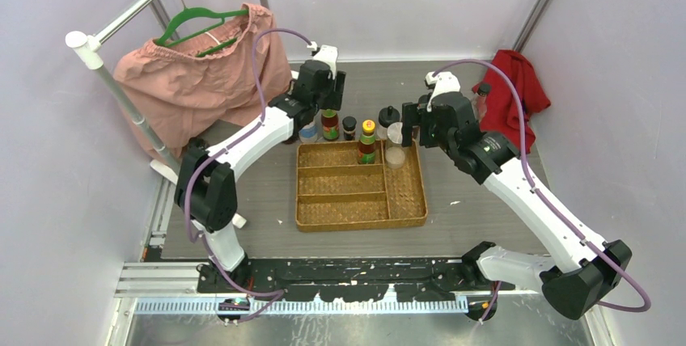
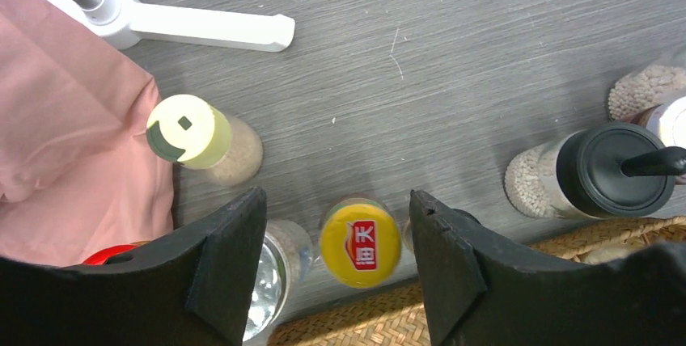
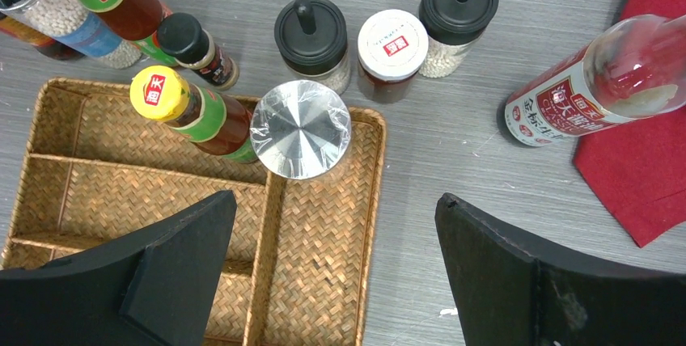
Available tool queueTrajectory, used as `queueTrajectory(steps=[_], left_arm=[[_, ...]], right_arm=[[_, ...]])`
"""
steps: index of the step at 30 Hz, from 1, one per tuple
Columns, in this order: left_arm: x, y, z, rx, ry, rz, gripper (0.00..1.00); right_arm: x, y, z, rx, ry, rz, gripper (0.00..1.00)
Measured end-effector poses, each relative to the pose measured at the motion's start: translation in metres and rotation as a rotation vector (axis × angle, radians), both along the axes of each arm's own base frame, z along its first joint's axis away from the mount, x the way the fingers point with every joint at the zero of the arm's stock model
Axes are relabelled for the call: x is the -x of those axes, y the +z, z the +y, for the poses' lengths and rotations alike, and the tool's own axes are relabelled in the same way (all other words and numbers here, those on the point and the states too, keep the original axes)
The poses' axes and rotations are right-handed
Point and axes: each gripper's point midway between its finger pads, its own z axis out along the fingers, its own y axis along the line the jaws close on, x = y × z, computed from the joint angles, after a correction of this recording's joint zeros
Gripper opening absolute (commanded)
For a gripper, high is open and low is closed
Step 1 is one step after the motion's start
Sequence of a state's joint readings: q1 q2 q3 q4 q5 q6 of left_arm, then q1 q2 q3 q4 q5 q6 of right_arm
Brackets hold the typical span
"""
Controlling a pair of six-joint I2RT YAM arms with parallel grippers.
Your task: Organize the condiment bottles
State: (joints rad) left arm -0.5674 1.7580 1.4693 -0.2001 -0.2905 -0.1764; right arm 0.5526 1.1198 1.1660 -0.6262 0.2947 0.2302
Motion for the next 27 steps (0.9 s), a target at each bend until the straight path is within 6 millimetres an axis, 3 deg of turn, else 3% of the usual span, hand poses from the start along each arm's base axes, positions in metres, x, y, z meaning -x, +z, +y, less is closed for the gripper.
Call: queueTrajectory(steps=[8, 12, 23, 25, 27], left_arm=[[0.001, -0.006, 0.003, 0.035, -0.006, 0.042, 0.66], [0.003, -0.008, -0.001, 0.052, -0.02, 0.054, 0.54], [0.007, -0.012, -0.004, 0.062, -0.032, 0.08, 0.41], [0.008, -0.013, -0.004, 0.063, -0.033, 0.083, 0.31], [0.008, -0.013, -0.004, 0.06, -0.035, 0.085, 0.3]], right_arm=[[0.0, -0.005, 0.0, 0.008, 0.005, 0.01, 0.99], [0.001, -0.011, 0.0, 0.017, 0.007, 0.024, 0.99], [0.002, -0.014, 0.0, 0.021, 0.008, 0.03, 0.98], [0.002, -0.015, 0.0, 0.021, 0.008, 0.032, 0.98], [0.002, -0.016, 0.0, 0.021, 0.01, 0.034, 0.98]])
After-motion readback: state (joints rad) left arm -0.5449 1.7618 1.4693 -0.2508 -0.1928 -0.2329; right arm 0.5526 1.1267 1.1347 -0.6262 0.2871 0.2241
